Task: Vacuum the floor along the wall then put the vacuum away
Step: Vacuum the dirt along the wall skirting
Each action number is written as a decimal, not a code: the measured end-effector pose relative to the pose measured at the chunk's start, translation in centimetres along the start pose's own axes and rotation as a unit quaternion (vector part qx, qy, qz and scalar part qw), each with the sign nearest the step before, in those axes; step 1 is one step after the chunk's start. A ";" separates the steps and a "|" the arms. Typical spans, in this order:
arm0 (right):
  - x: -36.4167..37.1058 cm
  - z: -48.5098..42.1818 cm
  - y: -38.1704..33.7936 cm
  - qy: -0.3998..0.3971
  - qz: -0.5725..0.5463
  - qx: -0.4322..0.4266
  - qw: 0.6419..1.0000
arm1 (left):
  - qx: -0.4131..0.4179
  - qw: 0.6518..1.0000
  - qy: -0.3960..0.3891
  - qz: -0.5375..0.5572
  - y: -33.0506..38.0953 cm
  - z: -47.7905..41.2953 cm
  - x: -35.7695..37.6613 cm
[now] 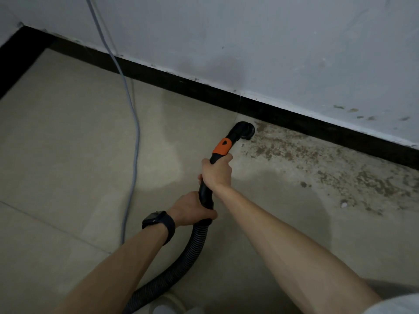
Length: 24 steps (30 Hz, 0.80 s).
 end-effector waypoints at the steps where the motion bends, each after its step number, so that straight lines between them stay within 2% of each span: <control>1: 0.2 0.2 0.2 -0.010 -0.014 0.004 1.000 | 0.001 1.000 0.002 -0.011 -0.2 0.2 -0.2; 10: 2.5 2.4 2.8 -0.051 -0.054 0.015 0.997 | -0.015 0.998 0.008 -0.064 -4.0 2.8 -0.4; 17: 3.5 3.3 3.7 -0.099 -0.025 0.014 0.995 | -0.020 0.997 0.010 -0.076 -5.2 4.1 -0.6; 24: 3.6 3.5 3.5 -0.100 -0.010 0.013 0.995 | -0.021 0.998 0.005 -0.063 -5.2 4.1 -0.6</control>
Point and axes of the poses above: each hand's wrist, its own z-axis away from the middle knuckle, its own x-axis out of the palm, y = z × x, the point moved 9 cm from there along -z, towards the middle knuckle, and after that the axes turned 8 degrees about x, right-handed, at the moved point
